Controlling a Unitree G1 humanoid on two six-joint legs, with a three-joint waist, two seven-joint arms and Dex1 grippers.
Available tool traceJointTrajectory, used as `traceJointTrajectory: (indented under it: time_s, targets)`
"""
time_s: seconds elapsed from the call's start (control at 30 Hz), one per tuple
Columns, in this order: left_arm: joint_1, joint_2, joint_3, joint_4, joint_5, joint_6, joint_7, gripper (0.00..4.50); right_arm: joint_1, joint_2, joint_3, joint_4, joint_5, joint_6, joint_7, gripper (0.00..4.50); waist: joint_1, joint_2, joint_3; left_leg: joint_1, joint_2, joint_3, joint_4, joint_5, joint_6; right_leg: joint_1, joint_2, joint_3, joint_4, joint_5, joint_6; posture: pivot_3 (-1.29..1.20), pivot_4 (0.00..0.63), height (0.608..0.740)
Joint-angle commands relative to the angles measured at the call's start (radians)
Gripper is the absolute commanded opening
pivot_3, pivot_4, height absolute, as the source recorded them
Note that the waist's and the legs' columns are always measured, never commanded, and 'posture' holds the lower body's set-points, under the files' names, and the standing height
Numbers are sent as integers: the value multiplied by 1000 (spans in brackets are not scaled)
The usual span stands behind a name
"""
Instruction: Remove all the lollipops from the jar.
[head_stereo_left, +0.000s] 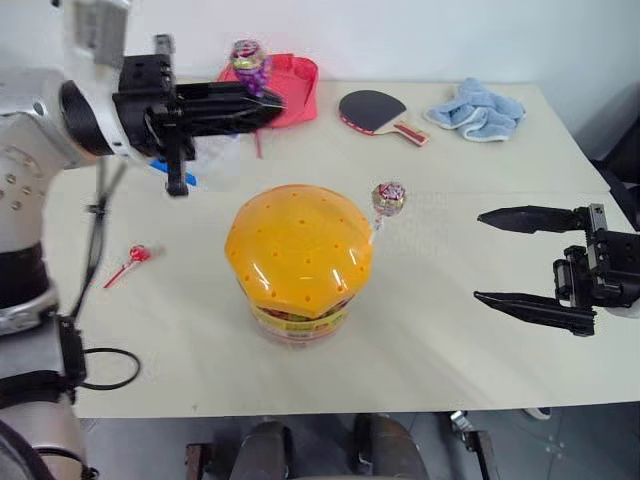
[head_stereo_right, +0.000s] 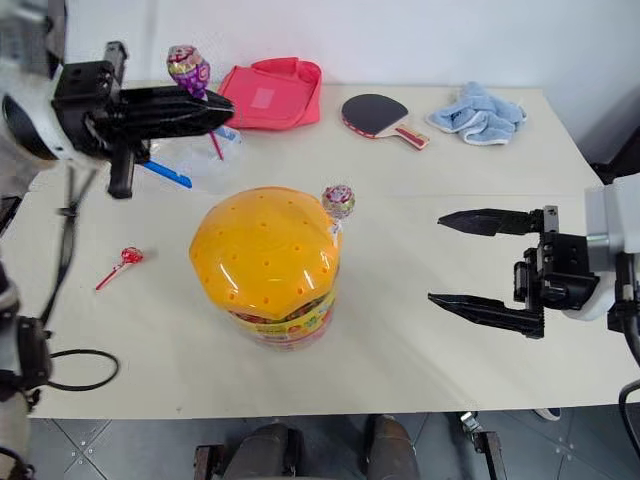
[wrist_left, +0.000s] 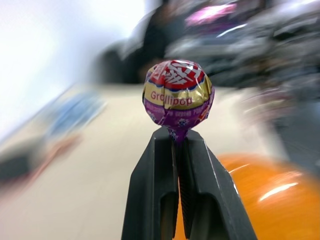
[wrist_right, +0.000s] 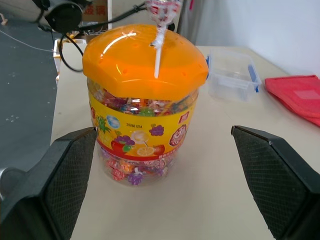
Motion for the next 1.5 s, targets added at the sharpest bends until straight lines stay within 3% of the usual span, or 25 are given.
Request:
traceJointTrajectory:
  time_s: [0.03,0.23,0.37,0.8,0.9,1.3,1.33,1.5]
  targets:
    - [38,102,-35,22,87,147,74,40,9,-16,-44,-8,4,-10,10,4500,1,0,0,0,0,0,-1,0,0,0,0,0,0,0,0,0,150,740]
    - [210,255,-168,-4,193,298,94,40,-4,-12,-18,10,-8,-19,16,4500,1,0,0,0,0,1,-1,0,0,-1,0,1,0,0,0,0,150,740]
    - [293,303,-220,-20,229,330,77,40,-9,-3,-2,13,-14,-23,19,4500,5,0,0,-1,0,1,-1,0,0,-2,0,1,0,0,0,0,150,740]
    - [419,385,-346,90,394,218,-31,40,-12,19,11,5,-16,-24,-7,4500,3,-1,1,-1,0,3,-3,0,0,-3,0,2,0,0,0,0,150,740]
    - [423,394,-361,103,429,194,-61,723,-11,17,9,3,-15,-22,-11,4500,3,-1,1,-1,0,3,-3,0,0,-3,0,2,0,0,0,0,150,740]
    - [355,444,-319,55,479,131,-186,4315,-5,-11,-22,7,-19,-11,-9,4500,4,-1,1,-1,0,4,-3,0,1,-3,0,2,0,0,0,0,150,740]
    - [335,441,-311,54,475,131,-196,4495,-3,-15,-27,8,-19,-8,-9,4500,4,-1,1,-1,0,4,-3,0,1,-3,0,2,0,0,0,0,150,740]
    - [230,412,-259,48,427,127,-268,4495,4,-27,-53,9,-21,0,-23,4500,3,-1,1,-1,0,4,-3,-1,1,-3,0,2,0,0,0,0,150,740]
